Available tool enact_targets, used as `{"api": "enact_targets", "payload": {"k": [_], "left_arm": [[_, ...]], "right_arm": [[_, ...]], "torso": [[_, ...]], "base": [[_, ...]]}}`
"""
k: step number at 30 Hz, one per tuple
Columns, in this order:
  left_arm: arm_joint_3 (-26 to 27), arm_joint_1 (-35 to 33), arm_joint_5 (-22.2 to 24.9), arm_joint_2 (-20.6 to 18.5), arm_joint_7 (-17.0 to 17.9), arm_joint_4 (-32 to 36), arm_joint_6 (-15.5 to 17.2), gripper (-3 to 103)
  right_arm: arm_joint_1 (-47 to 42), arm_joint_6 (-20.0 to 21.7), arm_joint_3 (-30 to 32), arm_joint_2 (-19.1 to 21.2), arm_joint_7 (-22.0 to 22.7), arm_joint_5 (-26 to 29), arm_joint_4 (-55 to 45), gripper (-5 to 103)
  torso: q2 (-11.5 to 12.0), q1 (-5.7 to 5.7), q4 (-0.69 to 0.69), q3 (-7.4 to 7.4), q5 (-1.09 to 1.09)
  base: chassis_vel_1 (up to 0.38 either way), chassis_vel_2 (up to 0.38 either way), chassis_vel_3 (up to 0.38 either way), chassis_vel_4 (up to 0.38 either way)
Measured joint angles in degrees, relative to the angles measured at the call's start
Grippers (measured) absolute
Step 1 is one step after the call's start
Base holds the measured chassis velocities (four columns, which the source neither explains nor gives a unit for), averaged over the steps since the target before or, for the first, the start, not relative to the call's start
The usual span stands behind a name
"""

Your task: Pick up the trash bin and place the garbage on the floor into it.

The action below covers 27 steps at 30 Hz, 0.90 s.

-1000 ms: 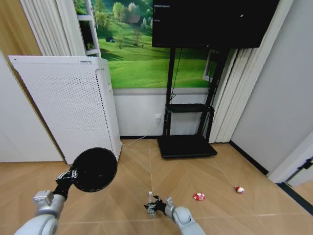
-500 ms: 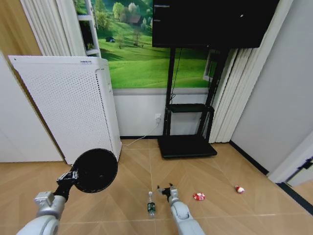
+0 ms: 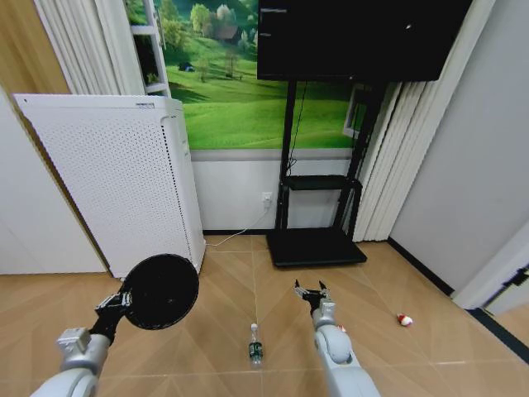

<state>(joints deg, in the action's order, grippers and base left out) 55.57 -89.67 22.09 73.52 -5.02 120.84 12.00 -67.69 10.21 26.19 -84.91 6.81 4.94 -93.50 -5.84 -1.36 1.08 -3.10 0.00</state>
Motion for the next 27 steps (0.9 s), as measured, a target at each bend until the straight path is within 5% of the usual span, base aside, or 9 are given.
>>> {"api": "enact_targets", "payload": {"k": [21,24,27], "left_arm": [[0.56,-1.16,-0.72,1.75,-0.63,1.14,-0.77,3],[0.55,-1.4,-0.76,2.02,-0.61,1.51,-0.77,3],[0.55,-1.93,-0.7,2.36,-0.77,2.18,-0.77,3]], "right_arm": [[-1.9,-0.38,-0.62,-0.49,0.2,-0.87,0.39,100],[-2.55,1.7,-0.83,0.04,-0.86,1.69,1.27,100],[-4.76,12.53,-1.22,1.93,-6.07,9.21,3.46,100]], "torso": [[0.0,0.0,-0.01,0.0,0.0],[0.0,0.0,-0.01,0.0,-0.01],[0.0,0.0,0.01,0.0,0.0]], "base": [[0.071,0.062,-0.067,-0.068],[0.034,0.033,-0.039,-0.054],[0.0,0.0,0.0,0.0]]}}
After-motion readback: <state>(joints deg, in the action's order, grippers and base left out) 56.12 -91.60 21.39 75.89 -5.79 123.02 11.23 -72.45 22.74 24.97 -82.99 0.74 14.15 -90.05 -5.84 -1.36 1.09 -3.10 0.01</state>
